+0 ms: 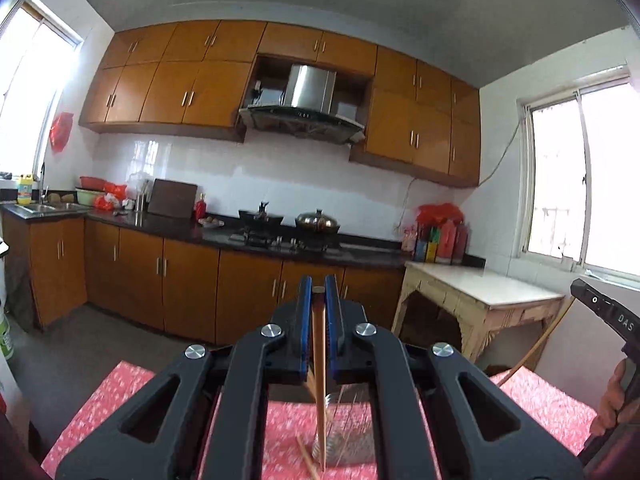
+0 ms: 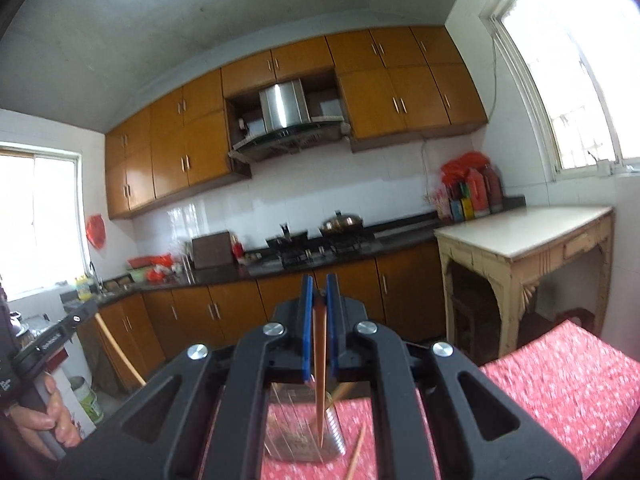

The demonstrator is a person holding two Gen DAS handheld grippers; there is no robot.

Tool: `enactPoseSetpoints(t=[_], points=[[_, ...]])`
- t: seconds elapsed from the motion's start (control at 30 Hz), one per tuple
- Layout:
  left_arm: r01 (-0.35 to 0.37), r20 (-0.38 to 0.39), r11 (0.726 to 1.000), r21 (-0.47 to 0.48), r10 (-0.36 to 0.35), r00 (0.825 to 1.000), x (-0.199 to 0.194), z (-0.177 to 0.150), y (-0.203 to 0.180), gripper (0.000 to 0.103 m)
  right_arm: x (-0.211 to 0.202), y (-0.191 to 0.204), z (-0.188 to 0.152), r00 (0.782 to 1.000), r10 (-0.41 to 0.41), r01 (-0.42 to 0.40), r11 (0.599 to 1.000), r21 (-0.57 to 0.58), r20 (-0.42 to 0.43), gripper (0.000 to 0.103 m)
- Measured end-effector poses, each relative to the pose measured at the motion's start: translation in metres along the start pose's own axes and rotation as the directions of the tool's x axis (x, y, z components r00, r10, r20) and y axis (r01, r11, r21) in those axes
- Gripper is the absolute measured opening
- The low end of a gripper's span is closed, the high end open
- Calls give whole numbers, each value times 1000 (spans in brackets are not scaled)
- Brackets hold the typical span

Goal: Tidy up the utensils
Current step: 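Carry both upright chopsticks above the wire holder and lower them in, then open both tools to drop the chopsticks into the holder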

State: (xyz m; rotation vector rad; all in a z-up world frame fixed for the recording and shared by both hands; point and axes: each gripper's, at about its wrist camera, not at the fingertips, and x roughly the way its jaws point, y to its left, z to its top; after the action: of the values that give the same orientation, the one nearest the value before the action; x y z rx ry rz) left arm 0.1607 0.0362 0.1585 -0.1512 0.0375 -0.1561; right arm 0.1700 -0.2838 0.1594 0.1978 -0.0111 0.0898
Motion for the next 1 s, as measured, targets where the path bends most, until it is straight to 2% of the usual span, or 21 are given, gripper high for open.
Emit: enactPoseSetpoints(t=[0.17, 0.33, 0.57, 0.7, 0.83, 0.9, 0.97, 1.0], points=[[-5, 39, 1000, -8, 5, 999, 27, 15, -18, 7, 38, 15, 14, 1000, 18, -18, 1000, 8, 9, 8], [-36, 83, 999, -4, 37, 996, 59, 16, -38, 7, 83, 25, 4, 1000, 8, -8, 1000, -9, 15, 8], [-82, 63, 996, -18, 83, 995, 104, -17, -45, 7, 139, 22, -28, 1000, -6, 6, 1000, -2, -26, 8], [-93, 46, 996, -10, 93, 995, 120, -37, -44, 7, 164, 15, -50, 997, 4, -2, 1000, 29, -76, 8], [-95, -24, 995, -21, 94, 995, 137, -51, -38, 7, 184, 7, -76, 986, -3, 9, 999, 40, -165, 8], [-100, -87, 995, -21, 98, 991, 145, -57, -34, 7, 190, 2, -83, 979, -24, 30, 999, 29, -202, 10], [-116, -137, 993, -17, 112, 984, 147, -61, -30, 8, 185, -6, -89, 973, -57, 64, 998, 21, -224, 21], [-120, -149, 993, -13, 117, 982, 145, -62, -28, 12, 181, -8, -90, 973, -68, 74, 997, 20, -223, 28]])
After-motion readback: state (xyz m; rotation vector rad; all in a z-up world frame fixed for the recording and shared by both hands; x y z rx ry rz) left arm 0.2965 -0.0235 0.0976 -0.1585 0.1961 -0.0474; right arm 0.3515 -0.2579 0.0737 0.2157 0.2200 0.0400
